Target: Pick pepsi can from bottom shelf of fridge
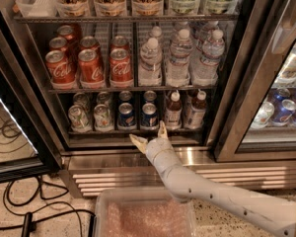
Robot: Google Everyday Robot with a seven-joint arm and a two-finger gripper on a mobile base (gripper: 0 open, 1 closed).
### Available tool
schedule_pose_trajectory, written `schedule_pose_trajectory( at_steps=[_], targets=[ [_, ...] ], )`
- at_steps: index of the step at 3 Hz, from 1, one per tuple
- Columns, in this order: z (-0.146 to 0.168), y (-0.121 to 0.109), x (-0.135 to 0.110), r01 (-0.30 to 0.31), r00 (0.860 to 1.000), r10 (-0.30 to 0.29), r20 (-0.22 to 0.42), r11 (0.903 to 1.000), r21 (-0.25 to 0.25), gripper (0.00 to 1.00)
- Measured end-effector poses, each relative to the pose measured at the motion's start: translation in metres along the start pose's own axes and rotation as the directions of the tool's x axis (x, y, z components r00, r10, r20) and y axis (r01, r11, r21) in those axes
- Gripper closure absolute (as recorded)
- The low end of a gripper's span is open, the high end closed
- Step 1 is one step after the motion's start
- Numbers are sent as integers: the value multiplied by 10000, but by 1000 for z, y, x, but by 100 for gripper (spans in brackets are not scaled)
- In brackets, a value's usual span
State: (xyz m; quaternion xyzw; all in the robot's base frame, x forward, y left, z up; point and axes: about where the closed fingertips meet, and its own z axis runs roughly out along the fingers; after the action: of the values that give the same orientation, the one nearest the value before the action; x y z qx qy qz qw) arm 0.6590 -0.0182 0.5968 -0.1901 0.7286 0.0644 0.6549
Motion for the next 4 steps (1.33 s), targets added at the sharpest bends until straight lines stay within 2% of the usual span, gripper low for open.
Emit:
schedule_pose_trajectory(
  at_steps=[1,4],
  targets=[
    [7,-3,1,-20,10000,19,73,9999,156,36],
    [21,-14,-2,39,9994,-61,341,9980,633,36]
  ],
)
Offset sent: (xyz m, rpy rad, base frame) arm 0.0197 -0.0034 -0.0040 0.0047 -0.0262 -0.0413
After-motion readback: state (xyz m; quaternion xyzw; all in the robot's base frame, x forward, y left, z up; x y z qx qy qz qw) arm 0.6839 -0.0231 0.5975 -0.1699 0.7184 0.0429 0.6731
